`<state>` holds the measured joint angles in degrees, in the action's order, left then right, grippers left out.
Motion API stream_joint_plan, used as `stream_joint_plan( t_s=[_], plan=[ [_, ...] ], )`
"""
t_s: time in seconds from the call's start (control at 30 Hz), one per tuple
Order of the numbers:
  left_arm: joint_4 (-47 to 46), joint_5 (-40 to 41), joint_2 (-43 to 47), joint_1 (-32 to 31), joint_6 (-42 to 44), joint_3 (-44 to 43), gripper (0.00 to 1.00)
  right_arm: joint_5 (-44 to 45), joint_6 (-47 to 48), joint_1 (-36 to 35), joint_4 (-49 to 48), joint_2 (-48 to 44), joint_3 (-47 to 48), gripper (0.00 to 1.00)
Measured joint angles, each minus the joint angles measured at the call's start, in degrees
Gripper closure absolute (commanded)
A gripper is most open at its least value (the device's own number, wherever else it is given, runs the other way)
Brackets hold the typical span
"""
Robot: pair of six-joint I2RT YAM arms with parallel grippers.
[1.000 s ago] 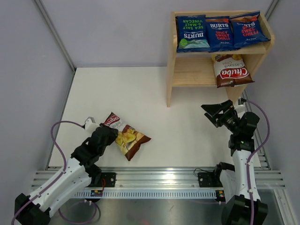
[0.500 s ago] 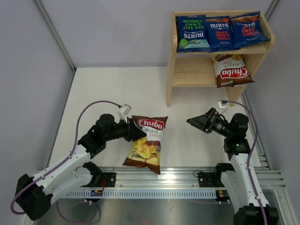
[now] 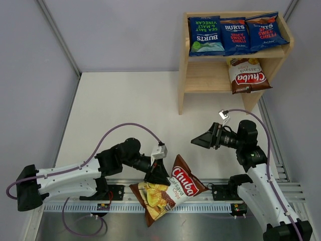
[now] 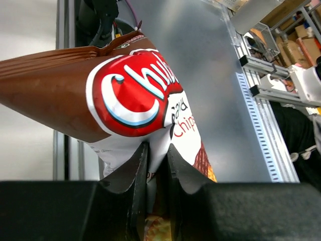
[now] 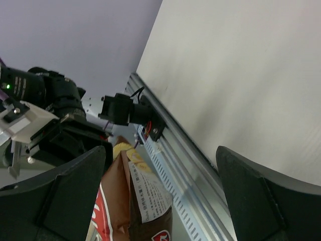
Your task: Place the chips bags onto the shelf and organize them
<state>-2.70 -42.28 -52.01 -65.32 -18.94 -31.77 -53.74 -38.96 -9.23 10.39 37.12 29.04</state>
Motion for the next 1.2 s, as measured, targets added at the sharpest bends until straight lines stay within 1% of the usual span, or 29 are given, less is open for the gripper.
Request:
stream_joint_plan(
  t_s=[0.07,0.2,0.3,0.4,0.5,0.57,0.73,0.87,1.07,1.2],
  plan=[
    [0.1,0.1,0.8,0.0,1.7,0.0,1.00,-1.0,-0.5,-2.8,-0.2,0.0,-0.1,0.02],
    [1.2,0.9,1.9,0.0,4.7,0.0,1.00,-1.5,-0.9,-12.7,0.7,-2.4,-0.1,0.01],
    [2.1,1.1,2.8,0.0,6.1,0.0,1.00,-1.2,-0.2,-16.3,3.7,-5.7,-0.1,0.01],
    [2.6,1.0,3.8,0.0,7.1,0.0,1.00,-0.2,0.8,-17.1,6.8,-7.1,0.0,0.01],
    [2.7,0.8,4.7,0.0,7.6,0.0,1.00,1.1,1.7,-17.2,9.6,-6.1,0.0,0.01],
    [2.7,0.7,5.3,0.0,8.0,0.0,1.00,0.9,1.4,-17.2,9.7,-5.2,0.0,0.01],
    [3.1,0.9,5.9,0.0,8.7,-0.2,1.00,-3.2,-3.7,-17.4,2.5,-6.3,-3.1,0.01],
    [4.8,1.2,5.2,0.0,9.9,-1.9,1.00,-5.1,-6.9,-18.9,-0.6,-9.2,-5.0,0.01],
    [6.1,1.1,2.1,0.0,11.7,-7.5,1.00,-6.0,-7.6,-20.9,-2.4,-10.7,-8.0,0.01],
    [6.3,0.5,1.2,0.0,12.1,-8.4,1.00,-6.8,-7.5,-21.0,-3.3,-10.3,-9.2,0.01]
  ],
)
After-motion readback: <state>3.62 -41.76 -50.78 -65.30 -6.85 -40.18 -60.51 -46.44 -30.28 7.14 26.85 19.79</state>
